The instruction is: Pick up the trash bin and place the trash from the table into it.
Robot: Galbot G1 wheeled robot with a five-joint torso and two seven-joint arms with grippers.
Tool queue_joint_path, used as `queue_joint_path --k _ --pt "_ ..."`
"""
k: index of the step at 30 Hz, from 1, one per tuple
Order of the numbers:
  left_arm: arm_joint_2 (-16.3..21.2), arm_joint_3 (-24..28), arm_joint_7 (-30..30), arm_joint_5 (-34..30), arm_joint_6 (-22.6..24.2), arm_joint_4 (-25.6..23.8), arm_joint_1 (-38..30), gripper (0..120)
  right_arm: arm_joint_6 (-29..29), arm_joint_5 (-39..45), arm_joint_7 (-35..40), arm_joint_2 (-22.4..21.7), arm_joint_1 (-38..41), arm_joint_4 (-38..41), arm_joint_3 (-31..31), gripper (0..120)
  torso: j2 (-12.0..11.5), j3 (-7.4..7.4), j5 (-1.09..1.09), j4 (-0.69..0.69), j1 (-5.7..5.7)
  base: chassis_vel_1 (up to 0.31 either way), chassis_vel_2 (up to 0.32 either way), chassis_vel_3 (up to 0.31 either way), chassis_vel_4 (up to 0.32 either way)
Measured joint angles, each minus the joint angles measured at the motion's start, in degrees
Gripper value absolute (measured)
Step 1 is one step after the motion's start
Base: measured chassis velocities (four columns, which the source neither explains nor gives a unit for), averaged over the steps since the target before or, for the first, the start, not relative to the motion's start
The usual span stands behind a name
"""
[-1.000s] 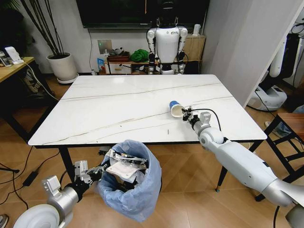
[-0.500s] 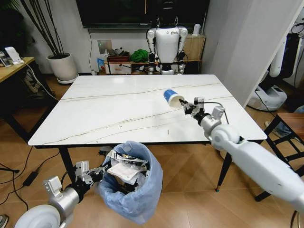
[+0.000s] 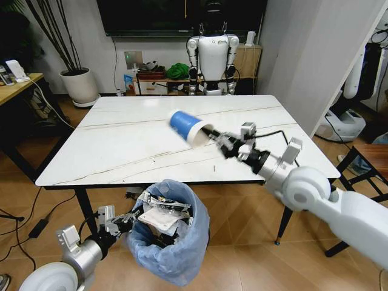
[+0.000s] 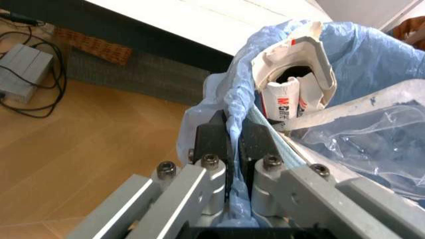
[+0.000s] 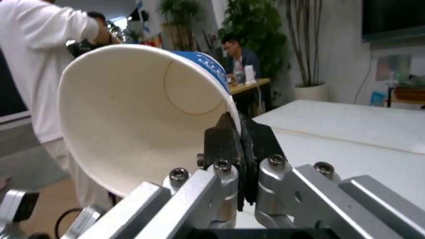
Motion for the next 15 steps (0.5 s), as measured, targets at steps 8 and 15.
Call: queue_joint_path --k 8,15 --pt "0.0 0.0 -0.1 -0.1 0.1 -0.1 -0.1 0 0.7 -4.4 -1.2 -0.1 0.2 0.6 -5.4 0 0.0 0.00 0.01 -0.01 0.00 0.000 0.000 0.000 0.000" --pt "-0.5 -0.1 -0.3 -0.2 0.2 0.0 -0.3 0 1.0 -8.6 -2.1 3.5 1.3 -2.4 -11.5 0 0.0 0.00 0.01 0.00 0.00 0.000 0.000 0.000 0.000"
